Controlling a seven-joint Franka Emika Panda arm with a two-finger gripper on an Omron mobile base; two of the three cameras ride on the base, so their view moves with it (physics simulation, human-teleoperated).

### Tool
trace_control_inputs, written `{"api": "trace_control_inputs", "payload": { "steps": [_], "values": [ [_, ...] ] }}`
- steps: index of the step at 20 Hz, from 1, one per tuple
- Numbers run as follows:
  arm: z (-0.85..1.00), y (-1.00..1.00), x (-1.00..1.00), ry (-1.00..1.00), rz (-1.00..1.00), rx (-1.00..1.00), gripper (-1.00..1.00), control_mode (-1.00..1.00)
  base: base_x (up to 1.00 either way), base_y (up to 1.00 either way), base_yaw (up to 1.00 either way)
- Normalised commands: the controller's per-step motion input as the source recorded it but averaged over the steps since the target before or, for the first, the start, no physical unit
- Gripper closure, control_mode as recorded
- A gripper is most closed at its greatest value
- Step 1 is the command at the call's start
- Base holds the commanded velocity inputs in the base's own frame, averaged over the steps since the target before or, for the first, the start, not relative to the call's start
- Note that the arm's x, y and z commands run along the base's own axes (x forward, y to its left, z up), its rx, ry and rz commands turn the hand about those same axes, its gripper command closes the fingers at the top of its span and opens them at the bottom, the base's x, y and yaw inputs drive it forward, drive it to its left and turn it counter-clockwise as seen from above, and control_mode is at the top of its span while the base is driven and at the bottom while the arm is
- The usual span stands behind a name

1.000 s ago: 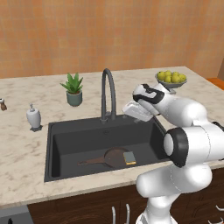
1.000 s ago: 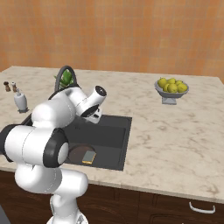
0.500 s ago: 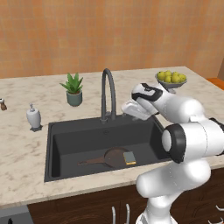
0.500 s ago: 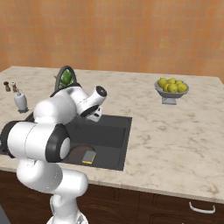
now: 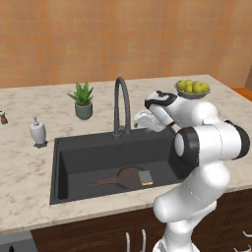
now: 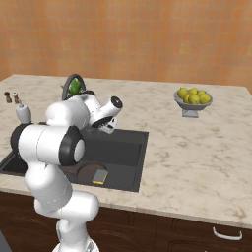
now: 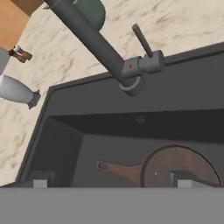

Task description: Pick the pan and sponge and place them into the sink. Then turn on the water.

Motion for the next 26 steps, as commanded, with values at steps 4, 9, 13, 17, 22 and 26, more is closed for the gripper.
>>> {"api": "trace_control_inputs", "payload": {
  "steps": [4,9,13,17,22,26],
  "values": [
    [-0.15,0.14,0.41,-0.01,0.00,0.00,-1.00,-1.00,0.00,0.00,0.00],
    [-0.22,0.06,0.38,0.00,0.00,0.00,-1.00,-1.00,0.00,0.00,0.00],
    [-0.27,0.01,0.36,0.00,0.00,0.00,-1.00,-1.00,0.00,0.00,0.00],
    [-0.24,0.03,0.32,-0.07,0.00,0.00,-1.00,-1.00,0.00,0.00,0.00],
    [-0.19,0.06,0.30,-0.08,0.00,0.00,-1.00,-1.00,0.00,0.00,0.00],
    [-0.18,0.06,0.33,-0.05,-0.01,0.00,-1.00,-1.00,0.00,0.00,0.00]
  ]
}}
